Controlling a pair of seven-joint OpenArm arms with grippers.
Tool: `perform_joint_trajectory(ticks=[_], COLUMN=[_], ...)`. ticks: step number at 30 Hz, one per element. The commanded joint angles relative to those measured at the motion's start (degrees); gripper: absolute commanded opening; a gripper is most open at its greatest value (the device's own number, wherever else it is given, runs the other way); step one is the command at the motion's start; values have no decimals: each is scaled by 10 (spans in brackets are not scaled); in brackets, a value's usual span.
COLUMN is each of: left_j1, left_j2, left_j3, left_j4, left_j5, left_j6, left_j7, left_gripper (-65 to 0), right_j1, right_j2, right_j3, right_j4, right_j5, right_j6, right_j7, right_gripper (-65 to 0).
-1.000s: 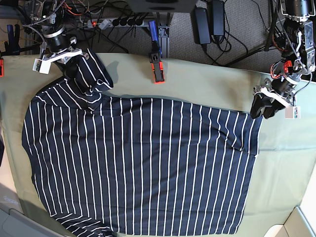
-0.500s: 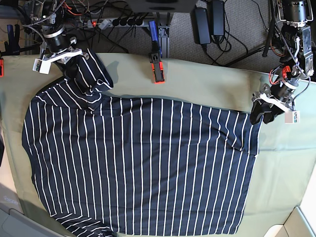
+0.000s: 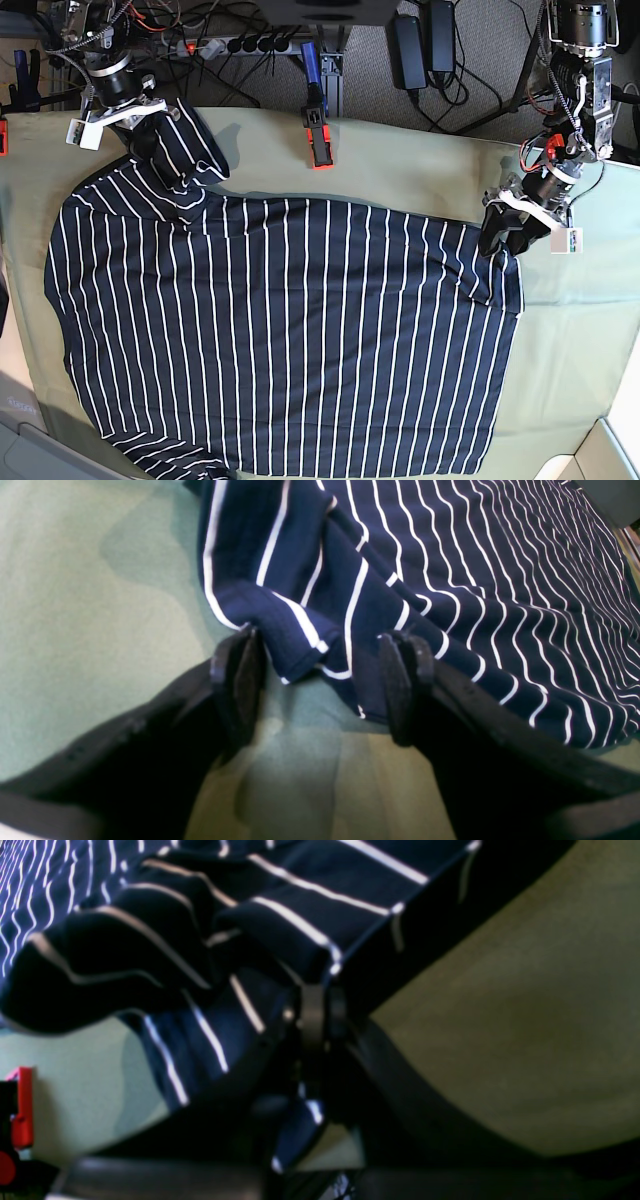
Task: Fold the T-shirt properly
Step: 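Lower the left gripper to the shirt's side edge and grasp it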
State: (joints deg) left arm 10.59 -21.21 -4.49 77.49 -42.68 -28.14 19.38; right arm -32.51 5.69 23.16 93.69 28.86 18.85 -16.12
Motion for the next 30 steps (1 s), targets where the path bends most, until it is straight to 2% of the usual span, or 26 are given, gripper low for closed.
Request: perform_joint_trajectory(ticks=[1,7,9,11,14,17,26,30], left_j1=[-3,-4,-8,-11,-14,-19,-22,-22], left_j2=[-3,1,6,9,11,11,11,11], left_j3=[1,1,1,1,1,1,1,1], left_j4=[5,5,5,5,5,5,5,5], left_j5=[4,10,13,31,34,33,33,26], left_j6=[0,0,0,0,0,1,1,1], left_j7=[-4,-57,-71,-84,-87,-84,-79,-61], left_gripper=[-246,-247,-266,-346,-543,-650,-650,-650], right_j1=[-4,-4,-4,-5,-7,-7,-7,-7], right_j2=[2,2,2,2,2,2,2,2], right_j3=[-1,-1,-1,-1,-1,-1,-1,-1], right_j4=[4,4,4,4,4,4,4,4], right_j5=[-6,-5,-6,-6,-5,-4,-4,-4], right_j6=[20,20,20,19,20,20,19,19], right_j7=[-16,-15,-16,-16,-15,-15,-15,-15], right_gripper=[-650,-650,-650,-650,-650,-650,-650,-650])
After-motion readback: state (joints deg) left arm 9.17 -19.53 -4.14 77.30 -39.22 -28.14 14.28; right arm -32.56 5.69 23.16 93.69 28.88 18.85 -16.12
